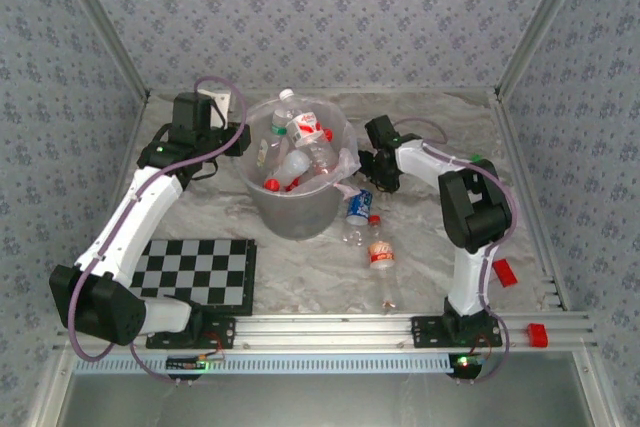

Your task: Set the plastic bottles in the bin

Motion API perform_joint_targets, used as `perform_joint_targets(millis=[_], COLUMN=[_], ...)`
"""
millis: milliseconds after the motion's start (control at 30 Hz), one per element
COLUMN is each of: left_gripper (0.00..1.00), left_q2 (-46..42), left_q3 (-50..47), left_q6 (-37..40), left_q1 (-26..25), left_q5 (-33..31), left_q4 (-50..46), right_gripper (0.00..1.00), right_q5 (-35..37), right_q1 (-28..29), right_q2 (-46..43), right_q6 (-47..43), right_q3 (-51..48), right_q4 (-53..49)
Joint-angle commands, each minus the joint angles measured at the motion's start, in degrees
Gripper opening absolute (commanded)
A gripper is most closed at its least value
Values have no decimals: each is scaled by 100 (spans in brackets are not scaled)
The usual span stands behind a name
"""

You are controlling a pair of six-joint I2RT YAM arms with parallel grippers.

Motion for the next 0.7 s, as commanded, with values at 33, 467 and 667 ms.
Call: perform_joint_targets(millis=[33, 467, 667], left_gripper=[34, 34, 34], left_q2=[-17, -62, -77], left_q3=[-26, -30, -38], left_q6=[30, 23, 16], left_q1=[-54, -54, -54], left_q5=[37, 50, 47], left_q4=[-260, -249, -236], right_gripper=[82, 57, 46], right_q5=[-148, -244, -229], right_q1=[-88, -483, -806], right_q2=[-96, -676, -1302], right_q6=[205, 99, -47], right_q3=[-130, -404, -539], right_q4=[175, 98, -42])
